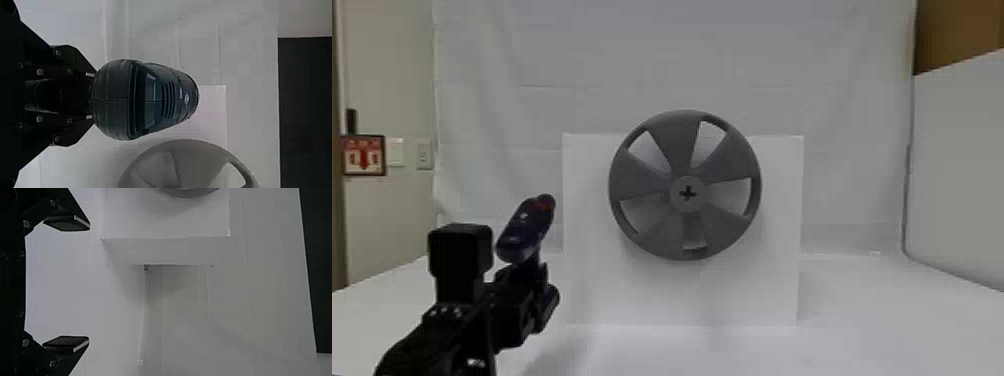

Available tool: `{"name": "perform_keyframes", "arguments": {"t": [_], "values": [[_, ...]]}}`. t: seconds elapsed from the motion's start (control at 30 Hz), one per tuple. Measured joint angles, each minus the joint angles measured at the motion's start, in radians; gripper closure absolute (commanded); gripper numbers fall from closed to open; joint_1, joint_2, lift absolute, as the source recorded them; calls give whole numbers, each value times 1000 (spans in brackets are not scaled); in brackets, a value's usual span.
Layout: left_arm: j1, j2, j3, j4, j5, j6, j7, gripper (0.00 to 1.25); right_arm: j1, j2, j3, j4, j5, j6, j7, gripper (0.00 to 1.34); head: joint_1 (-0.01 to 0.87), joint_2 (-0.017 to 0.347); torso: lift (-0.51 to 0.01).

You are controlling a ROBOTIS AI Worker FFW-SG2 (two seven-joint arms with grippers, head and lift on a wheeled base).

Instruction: Grasp the drill and bring into the middle of wheel

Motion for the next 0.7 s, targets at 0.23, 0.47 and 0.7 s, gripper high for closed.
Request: {"name": "perform_keyframes", "arguments": {"t": [0.23, 0.47, 0.7], "values": [[23, 20, -50, -112, 49, 61, 16, 1225, -11, -1, -5, 0, 3, 0, 0, 266, 54, 31, -403], [16, 40, -119, -170, 93, 83, 18, 1225, -14, 1, -6, -1, 7, 0, 0, 266, 54, 31, -403], [0, 59, -187, -189, 125, 84, 18, 1225, -14, 9, -8, -1, 14, 0, 0, 266, 54, 31, -403]]}}
